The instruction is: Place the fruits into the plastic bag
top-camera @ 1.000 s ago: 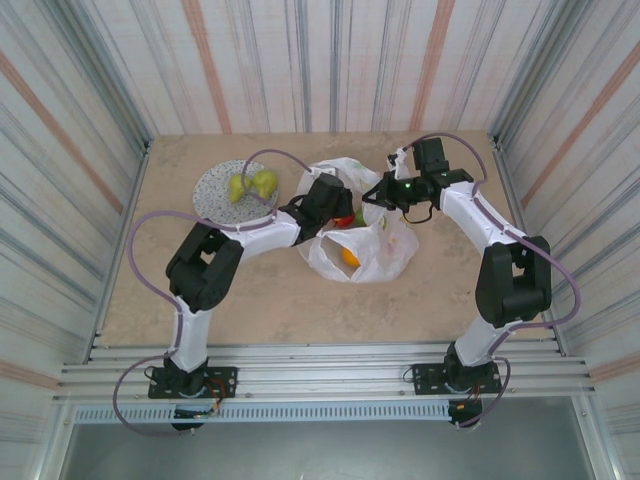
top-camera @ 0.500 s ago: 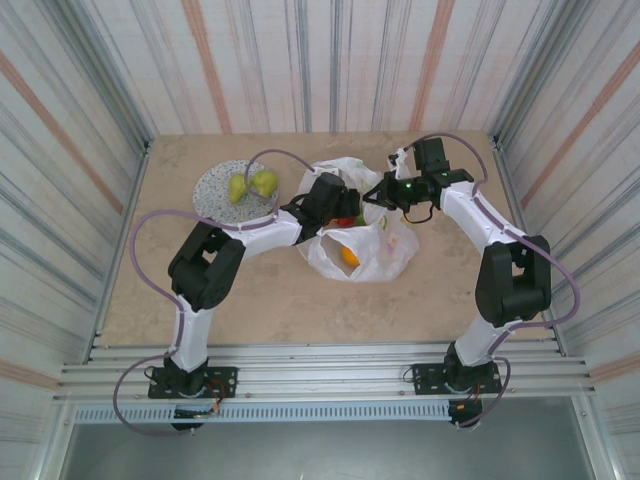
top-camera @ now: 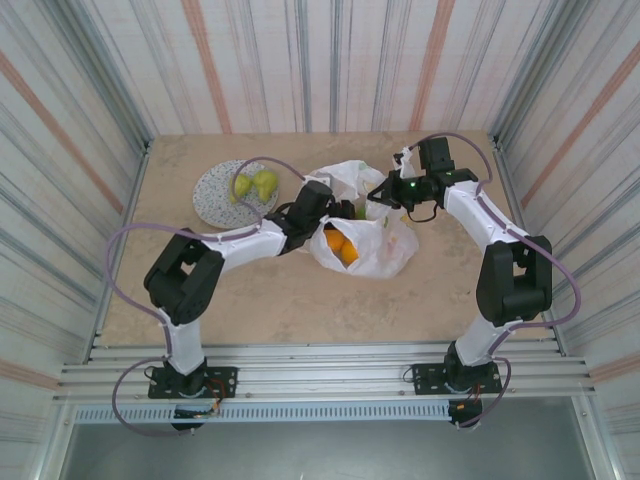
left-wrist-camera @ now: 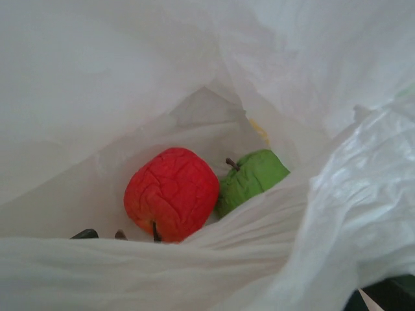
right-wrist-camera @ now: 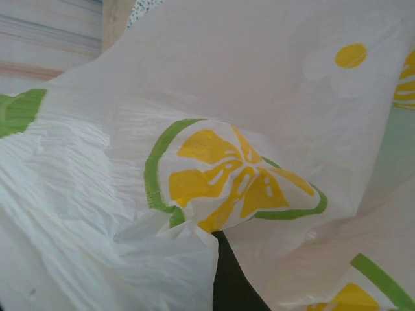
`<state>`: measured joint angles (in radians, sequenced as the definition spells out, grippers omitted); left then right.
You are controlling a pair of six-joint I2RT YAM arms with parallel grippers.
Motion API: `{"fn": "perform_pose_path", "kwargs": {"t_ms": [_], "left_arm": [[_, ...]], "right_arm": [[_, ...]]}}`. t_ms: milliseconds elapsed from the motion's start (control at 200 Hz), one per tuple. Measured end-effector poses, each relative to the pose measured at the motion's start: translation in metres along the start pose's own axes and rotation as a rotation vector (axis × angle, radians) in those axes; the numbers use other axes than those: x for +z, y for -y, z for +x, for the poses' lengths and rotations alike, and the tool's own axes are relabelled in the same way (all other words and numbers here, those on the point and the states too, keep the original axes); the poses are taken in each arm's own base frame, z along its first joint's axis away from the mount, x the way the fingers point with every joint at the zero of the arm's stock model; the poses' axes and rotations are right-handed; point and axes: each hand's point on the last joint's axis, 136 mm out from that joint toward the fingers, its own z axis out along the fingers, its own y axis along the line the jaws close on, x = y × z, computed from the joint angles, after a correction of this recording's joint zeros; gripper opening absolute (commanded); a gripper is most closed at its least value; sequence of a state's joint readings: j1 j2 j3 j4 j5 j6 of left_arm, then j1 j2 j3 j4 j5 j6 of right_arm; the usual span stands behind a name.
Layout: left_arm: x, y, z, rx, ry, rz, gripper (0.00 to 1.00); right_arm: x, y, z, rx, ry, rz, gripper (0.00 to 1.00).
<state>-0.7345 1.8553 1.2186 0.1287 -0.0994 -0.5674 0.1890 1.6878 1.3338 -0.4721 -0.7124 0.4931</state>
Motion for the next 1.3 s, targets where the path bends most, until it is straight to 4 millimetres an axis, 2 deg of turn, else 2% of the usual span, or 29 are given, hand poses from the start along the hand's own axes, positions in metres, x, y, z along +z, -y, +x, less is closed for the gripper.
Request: {"fn": "perform_pose_path", "kwargs": {"t_ms": [281, 501, 701, 877, 1002, 1127, 1303], "left_arm": [[-0.032, 0.004, 0.011, 0.033, -0.034, 0.064, 0.88], [-0.068, 0.001, 0.019, 0.101, -0.063, 0.109, 0.88], [-0.103, -0.016, 0.014, 0.098, -0.05, 0.141, 0.88], [-0.127, -0.05, 0.013, 0.032, -0.018, 0.111, 0.9], [-0.126, -0.078, 0.008, -0.054, -0.014, 0.044, 0.89], [-0.11, -0.087, 0.015, -0.093, -0.076, 0.005, 0.85], [-0.082, -0.092, 0.028, -0.142, -0.16, -0.022, 0.54]], "right_arm": [[0.002, 0.002, 0.0, -0.001, -0.004, 0.003, 0.0], [0.0, 0.004, -0.001, 0.001, 0.0, 0.004, 0.0], [0.0, 0.004, -0.001, 0.001, 0.0, 0.004, 0.0], [0.0, 0.004, -0.001, 0.001, 0.0, 0.005, 0.0], [0.001, 0.004, -0.001, 0.002, -0.001, 0.005, 0.0], [0.001, 0.004, -0.001, 0.002, -0.001, 0.006, 0.0], [0.001, 0.004, -0.001, 0.002, -0.001, 0.006, 0.0]]}}
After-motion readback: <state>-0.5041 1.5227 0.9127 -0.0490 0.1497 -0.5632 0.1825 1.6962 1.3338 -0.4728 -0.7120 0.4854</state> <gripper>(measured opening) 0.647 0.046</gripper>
